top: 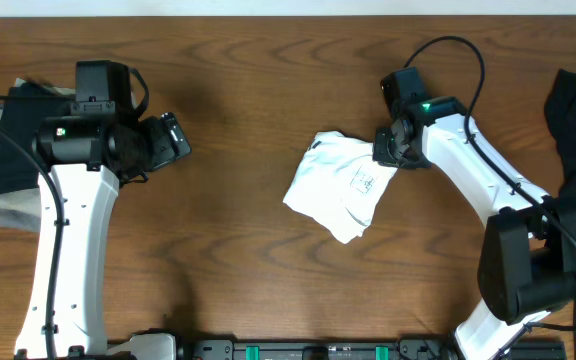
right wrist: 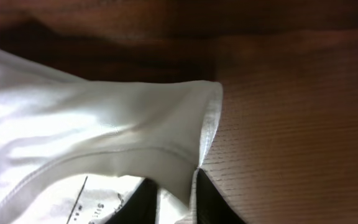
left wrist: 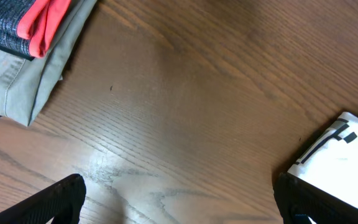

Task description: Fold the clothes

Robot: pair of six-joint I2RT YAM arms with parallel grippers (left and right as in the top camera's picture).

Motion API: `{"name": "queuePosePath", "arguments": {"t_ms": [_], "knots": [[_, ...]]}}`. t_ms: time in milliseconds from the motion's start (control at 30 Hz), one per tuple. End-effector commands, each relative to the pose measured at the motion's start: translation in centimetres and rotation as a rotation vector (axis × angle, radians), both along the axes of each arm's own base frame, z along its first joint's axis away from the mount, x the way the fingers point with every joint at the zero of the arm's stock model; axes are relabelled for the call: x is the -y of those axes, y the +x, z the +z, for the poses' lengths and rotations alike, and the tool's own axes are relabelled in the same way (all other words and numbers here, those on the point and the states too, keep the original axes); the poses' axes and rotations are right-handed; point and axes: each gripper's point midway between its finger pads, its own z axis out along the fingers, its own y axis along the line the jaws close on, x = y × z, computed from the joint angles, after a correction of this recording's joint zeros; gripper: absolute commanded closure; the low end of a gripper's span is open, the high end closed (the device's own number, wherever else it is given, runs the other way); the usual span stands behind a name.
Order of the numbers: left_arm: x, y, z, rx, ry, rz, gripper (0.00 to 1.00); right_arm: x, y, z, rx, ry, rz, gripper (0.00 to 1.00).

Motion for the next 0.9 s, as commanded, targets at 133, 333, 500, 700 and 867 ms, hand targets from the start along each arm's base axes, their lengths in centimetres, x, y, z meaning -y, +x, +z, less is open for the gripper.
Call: {"name": "queuePosePath", "arguments": {"t_ms": [133, 333, 500, 700, 867], "knots": [[-0.3, -0.3, -0.7, -0.025, 0.01, 0.009, 0.02, 2.4, -0.5, -1.6, -0.014, -0.102, -0.073, 0.99], [-0.3, -0.3, -0.7, -0.025, 0.01, 0.009, 0.02, 5.7, 0.0, -1.0, 0.025, -0.28, -0.064, 0.99], [-0.3, -0.3, -0.7, -0.026, 0.01, 0.009, 0.02, 6.2, -0.2, -0.9, 0.018, -0.312, -0.063, 0.75], [-0.3, -0.3, -0.7, -0.026, 0.01, 0.01, 0.02, 6.9, -1.8, -0.7, -0.051, -0.344, -0.071, 0.21], [-0.3, -0.3, -0.7, -0.026, 0.01, 0.009, 0.02, 7.4, -3.5, 1.6, -0.119, -0.365, -0.122, 0.26]]}}
